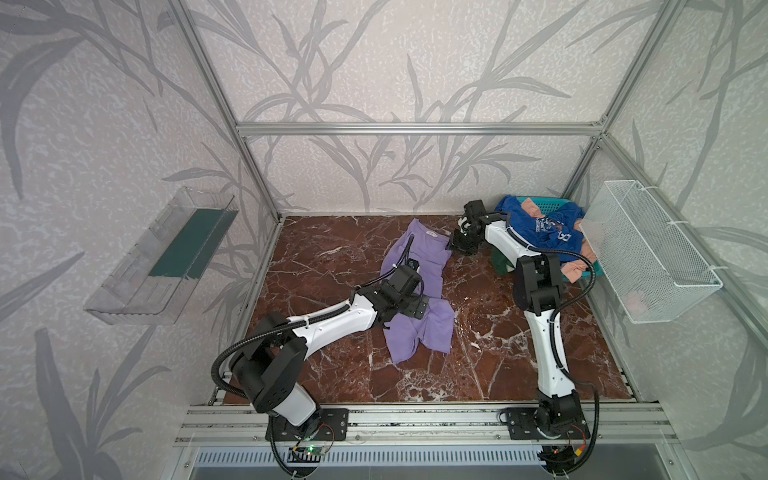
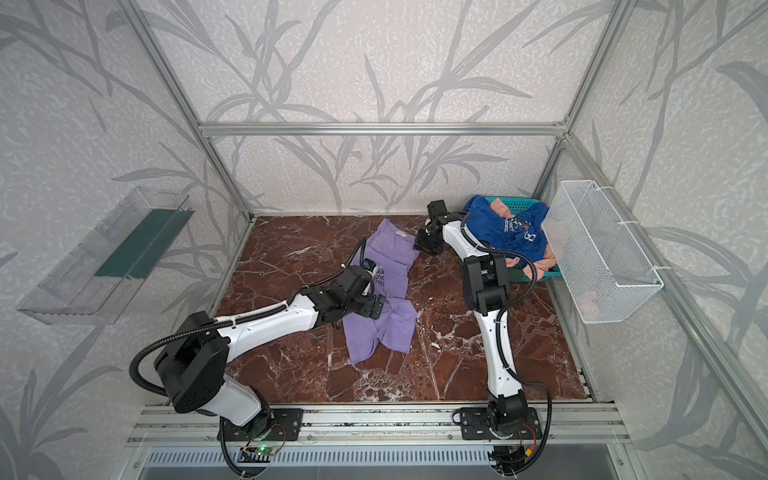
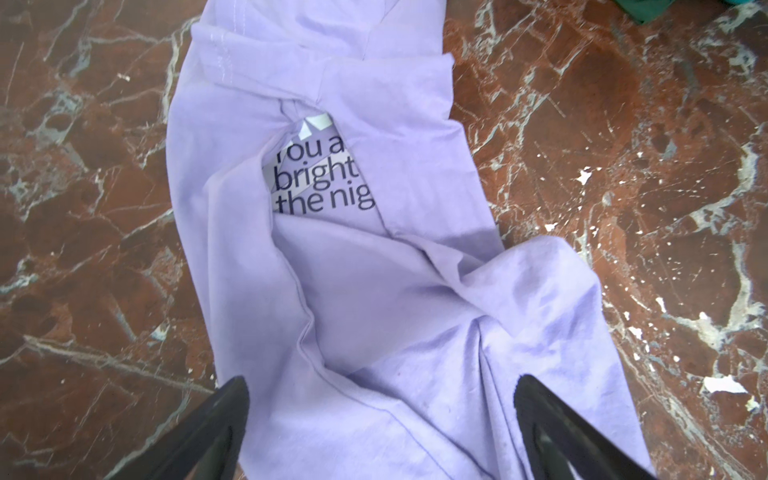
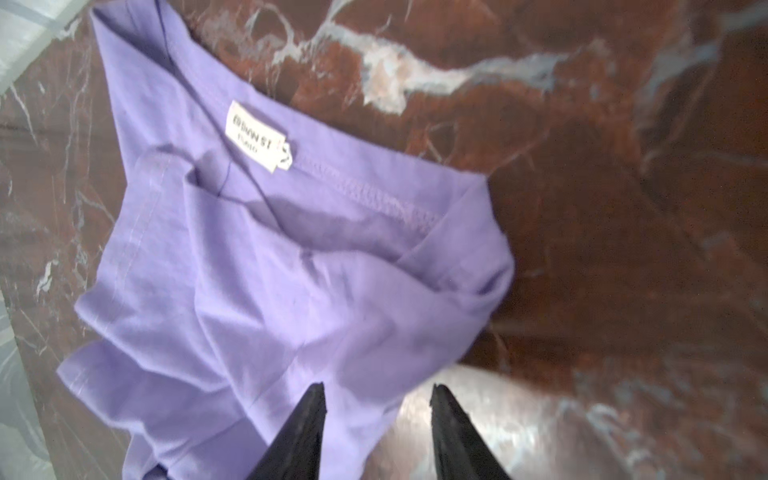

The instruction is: Fold and stack the t-shirts

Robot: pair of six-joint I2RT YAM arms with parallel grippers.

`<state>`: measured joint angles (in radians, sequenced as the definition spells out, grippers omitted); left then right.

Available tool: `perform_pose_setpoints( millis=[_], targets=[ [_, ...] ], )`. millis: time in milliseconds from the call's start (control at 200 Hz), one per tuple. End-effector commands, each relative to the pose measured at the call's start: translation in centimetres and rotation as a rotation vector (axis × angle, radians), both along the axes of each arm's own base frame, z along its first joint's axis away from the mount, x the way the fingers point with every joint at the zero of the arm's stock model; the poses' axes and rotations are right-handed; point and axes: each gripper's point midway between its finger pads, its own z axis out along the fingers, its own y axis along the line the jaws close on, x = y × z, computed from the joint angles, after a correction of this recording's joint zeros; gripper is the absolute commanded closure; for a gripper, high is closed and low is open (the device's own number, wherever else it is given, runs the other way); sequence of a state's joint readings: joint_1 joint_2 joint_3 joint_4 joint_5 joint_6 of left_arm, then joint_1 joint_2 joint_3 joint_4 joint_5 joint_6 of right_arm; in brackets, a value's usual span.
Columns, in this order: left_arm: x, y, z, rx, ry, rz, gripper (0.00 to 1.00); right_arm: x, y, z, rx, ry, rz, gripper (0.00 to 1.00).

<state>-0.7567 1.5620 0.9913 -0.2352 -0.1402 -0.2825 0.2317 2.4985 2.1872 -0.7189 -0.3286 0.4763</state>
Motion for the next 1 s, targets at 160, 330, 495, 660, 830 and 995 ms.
perform_pose_setpoints(
  millis=[160, 330, 495, 660, 830, 995],
  targets=[
    [0.1, 1.8, 0.7, 0.006, -0.009, 0.044, 0.01, 2.2, -0.1, -2.3, -0.031, 0.023, 0.018, 0.68],
    [-0.2, 2.1, 0.1, 0.028, 0.008, 0.032, 0.01, 5.4, 0.2, -2.5, 0.009, -0.078, -0.004, 0.77],
    [-0.9, 2.0, -0.4, 0.02, 0.036, 0.015, 0.01, 8.4, 0.1, -0.5, 0.133, -0.155, -0.071, 0.72],
    [-2.1, 3.0, -0.9, 0.001, 0.058, 0.046, 0.01, 9.0, 0.4, 3.8, 0.193, -0.233, -0.038, 0.01],
    [-3.2, 4.8, -1.1, 0.014, 0.071, 0.106, 0.01, 7.5, -0.2, 8.5, 0.166, -0.284, -0.016, 0.01],
    [-4.3, 6.2, -1.6, -0.006, 0.09, 0.174, 0.01, 3.1, -1.0, 11.0, 0.127, -0.245, -0.028, 0.01]
  ],
)
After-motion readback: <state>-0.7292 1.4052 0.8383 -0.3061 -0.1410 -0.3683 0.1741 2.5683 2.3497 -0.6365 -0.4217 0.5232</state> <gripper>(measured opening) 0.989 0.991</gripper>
